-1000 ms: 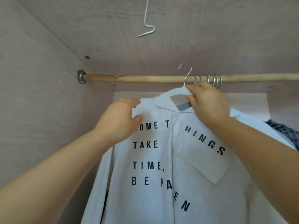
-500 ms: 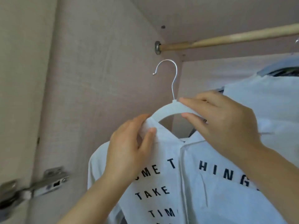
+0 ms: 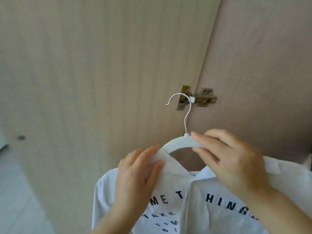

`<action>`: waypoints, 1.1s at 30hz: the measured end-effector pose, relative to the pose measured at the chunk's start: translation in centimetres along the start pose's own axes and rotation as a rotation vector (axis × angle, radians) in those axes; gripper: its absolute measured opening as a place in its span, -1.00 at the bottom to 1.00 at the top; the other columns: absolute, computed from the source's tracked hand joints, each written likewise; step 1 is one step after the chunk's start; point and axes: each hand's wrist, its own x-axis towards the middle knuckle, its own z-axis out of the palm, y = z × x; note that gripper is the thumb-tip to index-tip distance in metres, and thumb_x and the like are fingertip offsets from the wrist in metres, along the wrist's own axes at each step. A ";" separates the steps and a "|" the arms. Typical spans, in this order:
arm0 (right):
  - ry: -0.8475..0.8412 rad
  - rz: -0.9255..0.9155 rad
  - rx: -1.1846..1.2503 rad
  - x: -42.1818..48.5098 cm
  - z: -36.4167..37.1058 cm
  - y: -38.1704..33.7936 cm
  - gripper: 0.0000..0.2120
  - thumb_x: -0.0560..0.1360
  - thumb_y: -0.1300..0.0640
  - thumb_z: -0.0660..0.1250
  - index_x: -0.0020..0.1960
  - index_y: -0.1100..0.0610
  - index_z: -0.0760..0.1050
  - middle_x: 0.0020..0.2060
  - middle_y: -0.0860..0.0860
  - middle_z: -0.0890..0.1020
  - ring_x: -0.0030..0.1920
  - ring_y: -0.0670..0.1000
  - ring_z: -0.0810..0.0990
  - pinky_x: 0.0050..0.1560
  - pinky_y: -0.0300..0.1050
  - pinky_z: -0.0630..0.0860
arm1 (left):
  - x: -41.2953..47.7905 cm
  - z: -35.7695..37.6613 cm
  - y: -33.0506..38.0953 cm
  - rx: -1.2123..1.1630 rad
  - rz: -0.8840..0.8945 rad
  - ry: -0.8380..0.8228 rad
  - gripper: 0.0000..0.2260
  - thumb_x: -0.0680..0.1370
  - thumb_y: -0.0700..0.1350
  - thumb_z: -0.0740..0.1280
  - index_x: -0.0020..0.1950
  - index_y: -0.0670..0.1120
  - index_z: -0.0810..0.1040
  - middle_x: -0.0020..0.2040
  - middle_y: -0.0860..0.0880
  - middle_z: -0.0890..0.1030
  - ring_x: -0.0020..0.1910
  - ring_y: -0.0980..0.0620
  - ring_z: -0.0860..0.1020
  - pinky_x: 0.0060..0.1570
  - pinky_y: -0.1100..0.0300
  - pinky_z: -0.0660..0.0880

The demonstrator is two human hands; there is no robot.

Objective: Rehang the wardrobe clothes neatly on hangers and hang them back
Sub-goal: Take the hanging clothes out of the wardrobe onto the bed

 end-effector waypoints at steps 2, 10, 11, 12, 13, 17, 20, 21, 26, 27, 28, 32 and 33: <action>0.018 0.032 0.152 -0.7 3.2 -3.5 -0.79 0.51 0.01 0.31 0.08 0.02 0.63 -0.15 -0.06 0.64 -0.26 -0.09 0.51 -0.29 -0.24 0.40 | -1.7 -3.4 -2.1 0.116 -0.067 0.023 -0.69 0.45 0.08 0.22 0.09 0.00 0.60 -0.05 0.21 0.50 -0.05 0.20 0.44 -0.03 0.21 0.40; 0.045 0.040 0.639 1.4 11.3 -19.1 -0.75 0.46 -0.01 0.31 0.09 0.00 0.61 -0.10 -0.13 0.53 -0.19 -0.10 0.49 -0.25 -0.26 0.38 | -6.6 -18.2 -7.7 0.485 -0.219 0.221 -0.73 0.44 0.04 0.26 0.02 -0.02 0.64 -0.06 0.13 0.55 -0.07 0.15 0.47 0.00 0.25 0.36; 0.035 0.024 0.681 1.9 12.0 -21.2 -0.74 0.45 -0.02 0.31 0.09 0.01 0.61 -0.12 -0.11 0.56 -0.19 -0.09 0.49 -0.25 -0.26 0.38 | -7.4 -20.0 -8.2 0.531 -0.239 0.255 -0.73 0.44 0.03 0.25 0.01 -0.02 0.64 -0.06 0.13 0.56 -0.07 0.16 0.46 0.01 0.26 0.36; 0.020 0.002 0.719 2.4 12.5 -23.3 -0.74 0.45 -0.03 0.30 0.08 0.02 0.62 -0.15 -0.09 0.58 -0.20 -0.09 0.48 -0.25 -0.26 0.37 | -8.1 -21.7 -8.8 0.574 -0.258 0.286 -0.73 0.44 0.03 0.25 0.00 -0.03 0.64 -0.07 0.13 0.56 -0.08 0.16 0.46 0.01 0.25 0.36; 0.001 -0.022 0.754 3.0 13.1 -25.4 -0.73 0.45 -0.03 0.29 0.08 0.03 0.62 -0.16 -0.07 0.60 -0.21 -0.10 0.48 -0.25 -0.27 0.36 | -8.8 -23.3 -9.4 0.616 -0.280 0.315 -0.73 0.43 0.04 0.25 0.00 -0.03 0.65 -0.07 0.13 0.56 -0.10 0.17 0.46 0.01 0.20 0.37; -0.107 -0.077 0.900 4.8 15.6 -34.3 -0.74 0.41 -0.02 0.36 0.05 0.03 0.63 -0.21 -0.06 0.61 -0.32 -0.14 0.52 -0.38 -0.32 0.40 | -11.9 -29.8 -12.6 0.754 -0.398 0.436 -0.81 0.40 -0.04 0.37 -0.04 -0.04 0.66 -0.10 0.05 0.63 -0.13 0.16 0.46 -0.04 0.10 0.47; -0.174 -0.119 0.994 6.0 17.9 -41.1 -0.71 0.33 0.10 0.53 0.04 0.05 0.64 -0.23 -0.06 0.60 -0.39 -0.11 0.54 -0.44 -0.31 0.45 | -13.7 -35.0 -15.5 0.830 -0.440 0.486 -0.80 0.41 -0.01 0.33 -0.07 -0.05 0.66 -0.11 0.05 0.63 -0.11 0.14 0.43 -0.04 0.19 0.46; -0.203 -0.126 1.024 6.5 18.7 -43.4 -0.67 0.29 0.14 0.55 0.04 0.04 0.64 -0.22 -0.07 0.60 -0.39 -0.12 0.53 -0.46 -0.30 0.47 | -14.2 -36.8 -16.6 0.855 -0.452 0.489 -0.77 0.41 0.02 0.30 -0.07 -0.04 0.66 -0.11 0.05 0.62 -0.10 0.13 0.43 -0.03 0.23 0.43; -0.235 -0.207 1.120 9.8 22.3 -55.0 -0.66 0.28 0.15 0.56 0.04 0.03 0.64 -0.23 -0.09 0.60 -0.41 -0.17 0.48 -0.51 -0.27 0.49 | -16.3 -45.9 -21.6 0.966 -0.569 0.529 -0.82 0.34 -0.09 0.40 -0.08 -0.04 0.65 -0.13 0.03 0.64 -0.17 0.03 0.57 -0.06 0.16 0.41; -0.233 -0.214 1.145 10.4 23.1 -57.2 -0.68 0.29 0.15 0.56 0.03 0.03 0.64 -0.23 -0.09 0.61 -0.41 -0.17 0.48 -0.49 -0.30 0.48 | -16.5 -47.5 -22.6 0.977 -0.600 0.537 -0.81 0.33 -0.10 0.40 -0.08 -0.04 0.66 -0.12 0.03 0.64 -0.18 0.00 0.59 -0.06 0.14 0.42; -0.242 -0.210 1.173 11.0 23.7 -59.2 -0.69 0.29 0.15 0.55 0.03 0.02 0.64 -0.22 -0.09 0.61 -0.41 -0.16 0.48 -0.47 -0.31 0.47 | -16.7 -49.0 -23.5 0.981 -0.630 0.548 -0.82 0.34 -0.10 0.41 -0.07 -0.05 0.66 -0.12 0.02 0.64 -0.18 -0.02 0.60 -0.06 0.13 0.43; -0.290 -0.230 1.232 13.1 26.3 -66.4 -0.68 0.27 0.18 0.56 0.01 0.02 0.64 -0.22 -0.10 0.61 -0.41 -0.19 0.46 -0.44 -0.37 0.42 | -17.2 -54.5 -26.7 0.984 -0.698 0.601 -0.78 0.33 -0.21 0.52 -0.06 -0.05 0.66 -0.10 0.01 0.65 -0.16 -0.05 0.60 -0.05 0.08 0.45; -0.290 -0.244 1.252 13.6 27.0 -68.0 -0.69 0.28 0.18 0.55 0.01 0.02 0.64 -0.22 -0.10 0.61 -0.41 -0.20 0.46 -0.44 -0.37 0.42 | -17.3 -55.7 -27.6 1.004 -0.698 0.606 -0.78 0.33 -0.22 0.52 -0.06 -0.05 0.66 -0.10 0.01 0.65 -0.17 -0.04 0.60 -0.05 0.10 0.44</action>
